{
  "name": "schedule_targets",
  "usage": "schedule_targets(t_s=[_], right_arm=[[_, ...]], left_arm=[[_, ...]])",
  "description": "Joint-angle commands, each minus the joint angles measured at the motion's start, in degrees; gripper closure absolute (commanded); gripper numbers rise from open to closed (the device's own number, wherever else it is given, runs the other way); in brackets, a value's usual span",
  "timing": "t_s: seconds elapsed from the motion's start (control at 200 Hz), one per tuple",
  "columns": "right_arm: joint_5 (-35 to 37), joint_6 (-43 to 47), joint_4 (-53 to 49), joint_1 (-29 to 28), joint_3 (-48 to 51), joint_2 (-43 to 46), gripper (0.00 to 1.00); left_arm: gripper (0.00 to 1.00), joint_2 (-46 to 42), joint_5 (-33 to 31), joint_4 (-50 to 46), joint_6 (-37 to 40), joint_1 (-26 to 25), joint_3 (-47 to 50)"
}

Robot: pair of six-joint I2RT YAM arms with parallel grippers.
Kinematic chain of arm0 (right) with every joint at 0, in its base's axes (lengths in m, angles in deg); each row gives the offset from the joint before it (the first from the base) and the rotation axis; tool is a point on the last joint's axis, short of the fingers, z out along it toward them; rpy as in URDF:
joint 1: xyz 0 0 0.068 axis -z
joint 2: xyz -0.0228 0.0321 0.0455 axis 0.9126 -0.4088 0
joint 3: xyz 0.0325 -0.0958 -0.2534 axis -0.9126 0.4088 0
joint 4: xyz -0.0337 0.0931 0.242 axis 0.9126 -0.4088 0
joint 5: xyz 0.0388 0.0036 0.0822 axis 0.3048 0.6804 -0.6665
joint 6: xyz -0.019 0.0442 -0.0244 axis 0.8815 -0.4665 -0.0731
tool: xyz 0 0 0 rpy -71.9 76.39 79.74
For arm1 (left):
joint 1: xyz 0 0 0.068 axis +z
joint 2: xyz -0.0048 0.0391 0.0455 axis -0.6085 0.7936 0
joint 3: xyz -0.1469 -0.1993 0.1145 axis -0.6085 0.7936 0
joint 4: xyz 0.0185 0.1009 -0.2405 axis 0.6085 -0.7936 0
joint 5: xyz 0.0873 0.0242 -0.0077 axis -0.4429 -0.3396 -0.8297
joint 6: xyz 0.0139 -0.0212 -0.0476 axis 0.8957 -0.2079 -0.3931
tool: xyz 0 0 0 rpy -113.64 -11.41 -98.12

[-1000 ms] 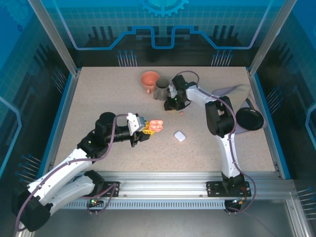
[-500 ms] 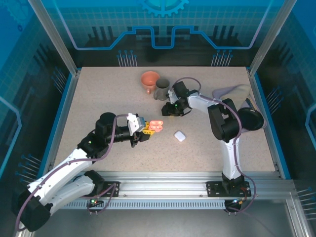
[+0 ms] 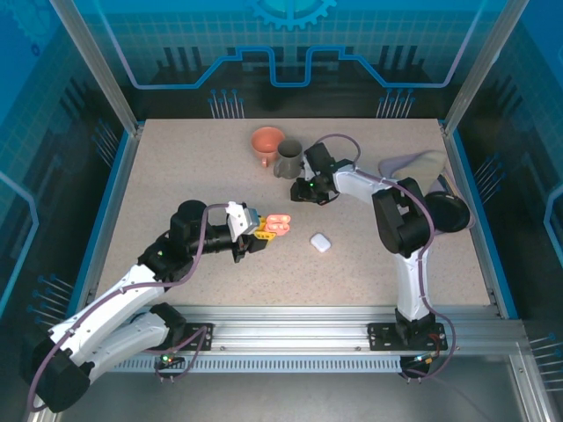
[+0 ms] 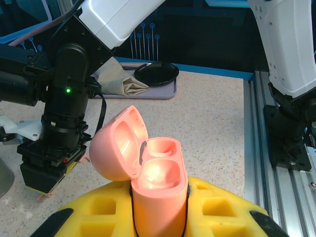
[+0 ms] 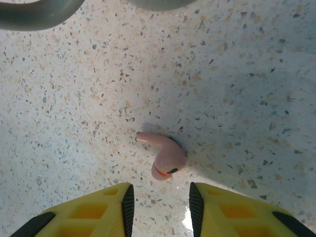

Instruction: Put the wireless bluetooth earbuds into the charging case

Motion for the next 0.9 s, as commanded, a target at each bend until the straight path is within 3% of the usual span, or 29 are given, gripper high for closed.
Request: schedule_targets(t_s=[0.0, 0.485, 0.895], right_arm=[[1.46, -2.45, 1.76, -1.13, -1.84, -1.05, 0.63], [5.92, -2.69, -2.44, -2.26, -5.89, -4.07, 0.63], [5.23, -1.81, -1.61, -2.61, -5.44, -4.42, 0.62]], left_arm=[[1.0, -0.99, 0.13, 0.35, -0.29, -0.49, 0.96], [1.0, -0.76, 0.03, 0.17, 0.07, -0.49, 0.7], [1.0, -0.47, 0.26, 0.04, 0.28, -0.5, 0.26]])
